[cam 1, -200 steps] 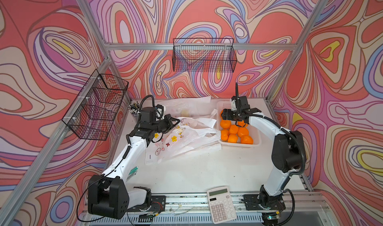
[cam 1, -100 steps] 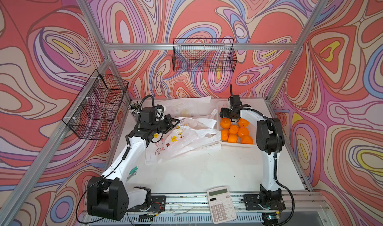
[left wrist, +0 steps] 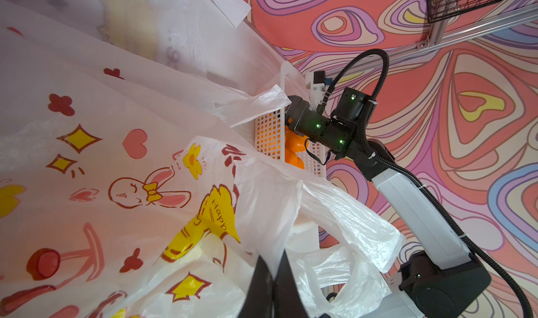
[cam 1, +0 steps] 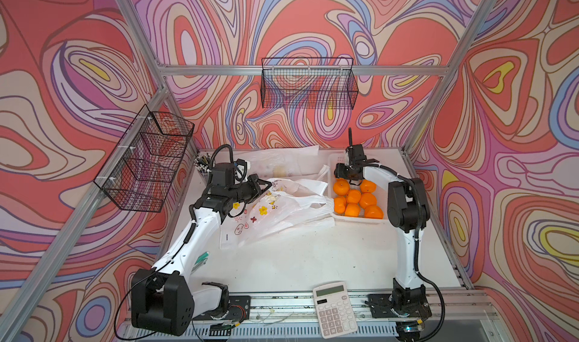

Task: Place the oranges into plastic bags & tie knots
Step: Pick up the orange from the basket, then place the orange in the plastic bag.

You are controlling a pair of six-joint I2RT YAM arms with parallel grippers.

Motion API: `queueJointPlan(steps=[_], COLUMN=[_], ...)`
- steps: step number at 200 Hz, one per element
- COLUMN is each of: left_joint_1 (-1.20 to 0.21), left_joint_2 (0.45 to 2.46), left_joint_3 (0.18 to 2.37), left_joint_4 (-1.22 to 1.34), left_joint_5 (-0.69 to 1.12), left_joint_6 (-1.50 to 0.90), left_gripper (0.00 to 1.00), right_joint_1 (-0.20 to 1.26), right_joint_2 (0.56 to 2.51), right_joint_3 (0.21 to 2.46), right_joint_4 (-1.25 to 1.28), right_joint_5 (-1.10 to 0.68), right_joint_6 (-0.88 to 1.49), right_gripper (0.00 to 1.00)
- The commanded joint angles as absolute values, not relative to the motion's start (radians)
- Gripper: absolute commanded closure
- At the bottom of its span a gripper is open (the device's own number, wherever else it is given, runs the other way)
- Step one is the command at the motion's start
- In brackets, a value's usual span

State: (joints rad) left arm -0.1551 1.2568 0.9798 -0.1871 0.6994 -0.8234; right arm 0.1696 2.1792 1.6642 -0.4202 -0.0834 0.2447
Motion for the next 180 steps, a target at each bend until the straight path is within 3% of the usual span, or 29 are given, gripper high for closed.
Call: queueJointPlan(steps=[1,86,180], left_joint_1=[-0.147,-0.147,-0.147], left_joint_2=[1.241,1.253,1.233], left_joint_3=[0.967,0.947,0.925], left_joint_4=[-0.182,-0.133,-0.127], left_joint_5=[0.723,0.773,0.804], left_joint_6=[-0.808,-0.816,-0.814], left_gripper=[1.00,1.00,1.00], right_joint_1=[0.163,0.234,0.576], right_joint_2=[2.000,1.429,1.442], right_joint_3=[1.581,1.028,0.915], right_joint_4=[-0.402,-0.316,-0.024], right_joint_5=[-0.131,-0.466,-0.474], right_joint_6=[0.229,0.377,0.644], right_gripper=[0.42,0.44,0.43])
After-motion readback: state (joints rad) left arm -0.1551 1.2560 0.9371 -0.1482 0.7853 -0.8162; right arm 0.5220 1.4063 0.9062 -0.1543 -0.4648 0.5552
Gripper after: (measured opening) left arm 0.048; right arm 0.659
